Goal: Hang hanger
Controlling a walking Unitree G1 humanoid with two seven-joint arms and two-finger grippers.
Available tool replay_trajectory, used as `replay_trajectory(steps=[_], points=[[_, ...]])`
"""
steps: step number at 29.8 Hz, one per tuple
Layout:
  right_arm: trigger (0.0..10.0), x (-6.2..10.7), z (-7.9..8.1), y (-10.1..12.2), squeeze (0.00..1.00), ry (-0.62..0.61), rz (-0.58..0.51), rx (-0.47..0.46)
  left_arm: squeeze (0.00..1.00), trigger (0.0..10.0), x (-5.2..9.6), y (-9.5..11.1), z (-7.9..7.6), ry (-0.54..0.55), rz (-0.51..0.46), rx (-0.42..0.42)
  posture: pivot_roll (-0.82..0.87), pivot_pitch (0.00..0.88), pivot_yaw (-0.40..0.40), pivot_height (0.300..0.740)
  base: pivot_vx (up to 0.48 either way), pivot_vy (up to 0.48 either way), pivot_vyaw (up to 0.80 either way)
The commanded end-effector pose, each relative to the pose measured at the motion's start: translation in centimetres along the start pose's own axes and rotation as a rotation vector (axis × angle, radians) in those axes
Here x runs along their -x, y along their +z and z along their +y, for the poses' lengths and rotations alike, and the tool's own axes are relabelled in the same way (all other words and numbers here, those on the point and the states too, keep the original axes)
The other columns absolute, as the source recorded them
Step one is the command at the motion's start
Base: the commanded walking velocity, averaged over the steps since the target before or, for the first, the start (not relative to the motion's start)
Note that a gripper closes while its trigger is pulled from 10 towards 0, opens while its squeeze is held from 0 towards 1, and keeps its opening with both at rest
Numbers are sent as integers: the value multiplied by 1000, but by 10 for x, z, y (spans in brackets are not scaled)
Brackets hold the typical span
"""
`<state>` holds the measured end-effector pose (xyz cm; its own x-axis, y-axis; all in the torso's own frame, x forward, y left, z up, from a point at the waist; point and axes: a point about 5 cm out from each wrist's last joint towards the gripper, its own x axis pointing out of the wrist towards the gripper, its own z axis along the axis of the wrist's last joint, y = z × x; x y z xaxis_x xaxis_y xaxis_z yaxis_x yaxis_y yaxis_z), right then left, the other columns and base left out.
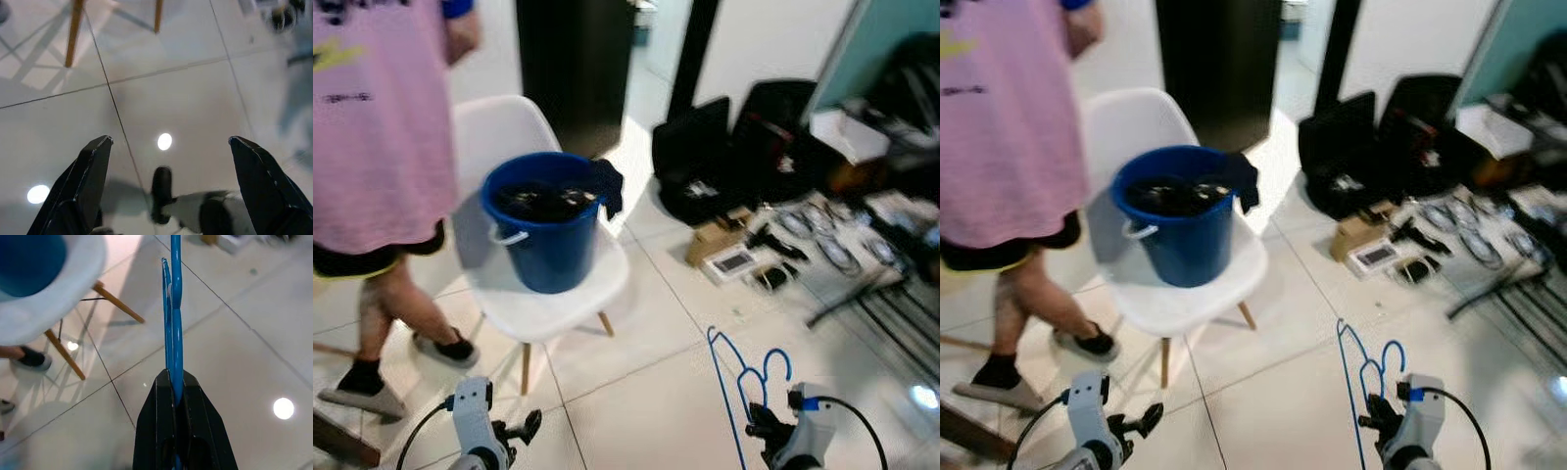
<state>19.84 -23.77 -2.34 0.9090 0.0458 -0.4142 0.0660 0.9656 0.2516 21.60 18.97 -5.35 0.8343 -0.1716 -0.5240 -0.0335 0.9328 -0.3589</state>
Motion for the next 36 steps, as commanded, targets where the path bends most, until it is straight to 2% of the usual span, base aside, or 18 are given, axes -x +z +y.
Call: replay_trajectory(steps=[1,22,36], points=[[10000,1,-3,0,0,-18,-5,-11,0,10000,0,-2,-2,-20,4,-8,-91,99,-14,740,0,0,-800],[10000,-2,0,4,0,-13,-25,-39,0,10000,9,-2,10,-33,-20,17,-85,103,-1,740,0,0,-754],[10000,-3,2,8,0,-11,-41,-41,0,10000,18,4,24,-52,-54,2,-82,97,-2,740,0,0,0]])
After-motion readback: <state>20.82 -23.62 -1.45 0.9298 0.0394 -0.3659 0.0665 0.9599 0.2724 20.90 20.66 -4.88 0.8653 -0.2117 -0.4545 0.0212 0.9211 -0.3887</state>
